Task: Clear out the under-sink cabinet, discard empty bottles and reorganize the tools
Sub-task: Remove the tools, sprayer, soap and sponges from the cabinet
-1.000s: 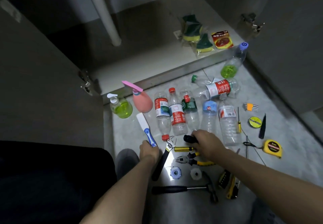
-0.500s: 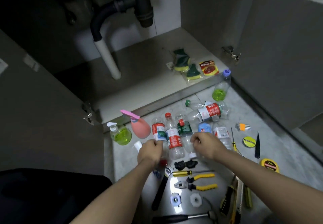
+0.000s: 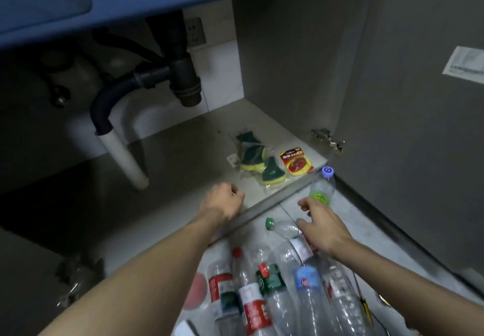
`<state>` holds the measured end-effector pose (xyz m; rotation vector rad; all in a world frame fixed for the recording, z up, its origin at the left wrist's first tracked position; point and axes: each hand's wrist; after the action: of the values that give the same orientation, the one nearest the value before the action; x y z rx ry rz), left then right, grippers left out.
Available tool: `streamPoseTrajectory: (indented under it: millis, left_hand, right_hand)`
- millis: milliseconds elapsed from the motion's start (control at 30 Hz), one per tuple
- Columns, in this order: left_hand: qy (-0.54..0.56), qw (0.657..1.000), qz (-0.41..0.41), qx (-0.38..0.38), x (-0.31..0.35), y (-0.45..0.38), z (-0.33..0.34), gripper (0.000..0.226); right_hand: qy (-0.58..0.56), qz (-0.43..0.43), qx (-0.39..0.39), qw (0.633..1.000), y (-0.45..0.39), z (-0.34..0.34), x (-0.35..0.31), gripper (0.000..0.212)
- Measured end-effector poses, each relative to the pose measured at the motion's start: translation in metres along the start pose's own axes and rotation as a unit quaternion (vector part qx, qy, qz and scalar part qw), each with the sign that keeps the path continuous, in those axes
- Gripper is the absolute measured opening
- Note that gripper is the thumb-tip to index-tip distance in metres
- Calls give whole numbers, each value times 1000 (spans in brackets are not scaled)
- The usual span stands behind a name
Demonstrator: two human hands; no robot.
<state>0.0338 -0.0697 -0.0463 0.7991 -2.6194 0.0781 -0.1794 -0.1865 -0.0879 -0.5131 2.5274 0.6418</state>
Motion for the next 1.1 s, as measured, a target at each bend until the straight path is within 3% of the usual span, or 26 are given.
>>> streamPoseTrajectory:
  millis: [133, 233, 367, 467, 633, 800, 1000, 1100]
  left_hand:
    - [11, 996, 45, 71, 5, -67, 7, 27]
    - [35, 993, 73, 85, 6, -101, 21, 41]
    - [27, 992, 115, -35, 6, -119, 44, 66]
    - [41, 989, 101, -100, -8, -117, 59, 59]
    - [23, 995, 80, -63, -49, -101, 52, 51]
    - [-50, 994, 77, -65, -62, -87, 53, 59]
    - [-101, 992, 63, -51, -57, -83, 55, 89]
    - [-80, 996, 42, 12, -53, -87, 57, 72]
  right_hand:
    - [25, -31, 53, 998, -46, 5, -29, 53]
    - [56, -59, 77, 994, -76, 10, -50, 57]
    - [86, -49, 70, 993, -105, 19, -73, 65]
    - [109, -27, 54, 992, -115, 29, -79, 78]
    - [151, -7, 61, 987, -119, 42, -83, 73]
    - [158, 35, 77, 984, -121, 46, -94, 74]
    - [196, 25, 103, 975, -121, 47, -94, 61]
    - [189, 19, 94, 977, -121, 45, -91, 62]
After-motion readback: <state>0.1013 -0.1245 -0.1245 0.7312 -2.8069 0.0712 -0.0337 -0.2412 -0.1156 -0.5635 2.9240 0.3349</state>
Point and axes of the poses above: each hand's wrist, its own y-axis away from the middle knuckle, its own z-axis out of the palm, x = y × z, and after that the axes turned 15 degrees about z, right-handed
